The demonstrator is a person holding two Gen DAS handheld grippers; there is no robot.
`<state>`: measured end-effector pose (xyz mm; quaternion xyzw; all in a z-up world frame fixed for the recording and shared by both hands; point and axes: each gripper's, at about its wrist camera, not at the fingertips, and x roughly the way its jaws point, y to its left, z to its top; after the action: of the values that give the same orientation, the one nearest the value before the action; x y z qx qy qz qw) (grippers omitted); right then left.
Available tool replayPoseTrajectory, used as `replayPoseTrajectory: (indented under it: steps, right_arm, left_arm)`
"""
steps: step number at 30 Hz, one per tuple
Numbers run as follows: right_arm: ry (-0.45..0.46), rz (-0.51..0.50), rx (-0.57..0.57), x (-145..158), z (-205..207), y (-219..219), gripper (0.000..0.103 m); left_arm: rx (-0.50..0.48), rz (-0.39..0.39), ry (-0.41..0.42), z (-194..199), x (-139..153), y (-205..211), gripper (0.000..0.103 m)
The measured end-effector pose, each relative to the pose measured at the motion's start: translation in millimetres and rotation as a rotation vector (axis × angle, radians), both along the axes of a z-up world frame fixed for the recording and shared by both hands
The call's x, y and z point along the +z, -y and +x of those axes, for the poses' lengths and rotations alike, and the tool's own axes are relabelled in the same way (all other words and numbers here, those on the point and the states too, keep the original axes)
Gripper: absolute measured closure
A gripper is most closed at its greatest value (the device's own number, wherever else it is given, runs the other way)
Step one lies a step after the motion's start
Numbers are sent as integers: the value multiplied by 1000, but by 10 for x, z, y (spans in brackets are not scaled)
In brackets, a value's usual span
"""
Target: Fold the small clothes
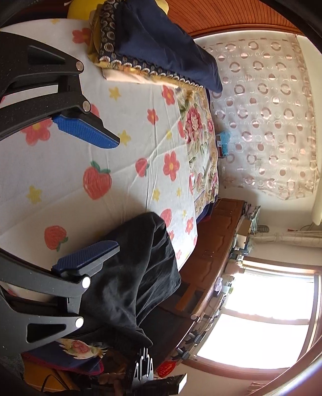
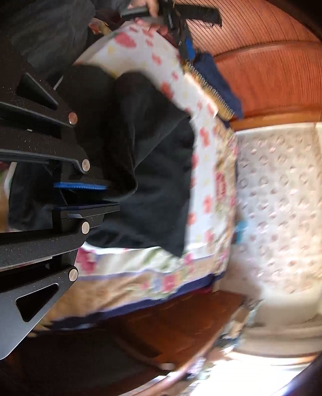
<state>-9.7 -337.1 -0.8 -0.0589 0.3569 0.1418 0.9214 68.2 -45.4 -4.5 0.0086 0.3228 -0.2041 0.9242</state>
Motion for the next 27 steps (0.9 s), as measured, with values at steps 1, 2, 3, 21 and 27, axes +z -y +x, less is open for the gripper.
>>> replayPoseTrajectory:
  steps: [1, 2, 3, 21, 27]
  right_arm:
    - [-11, 5, -10, -70, 33, 16, 90]
    - [-18, 2, -22, -112, 53, 6, 88]
    - [-20, -6, -31, -138, 69, -10, 87]
    - [88, -22, 207, -159, 166, -1369, 56]
    - [14, -52, 342, -504, 430, -1982, 54]
  left_arm:
    - [-3, 4, -2, -1, -1, 28, 25]
    - [-5, 8, -5, -3, -12, 49, 25]
    - [-6, 10, -9, -7, -21, 61, 25]
    - [18, -7, 27, -243, 79, 6, 25]
    - [30, -11, 31, -280, 89, -38, 25]
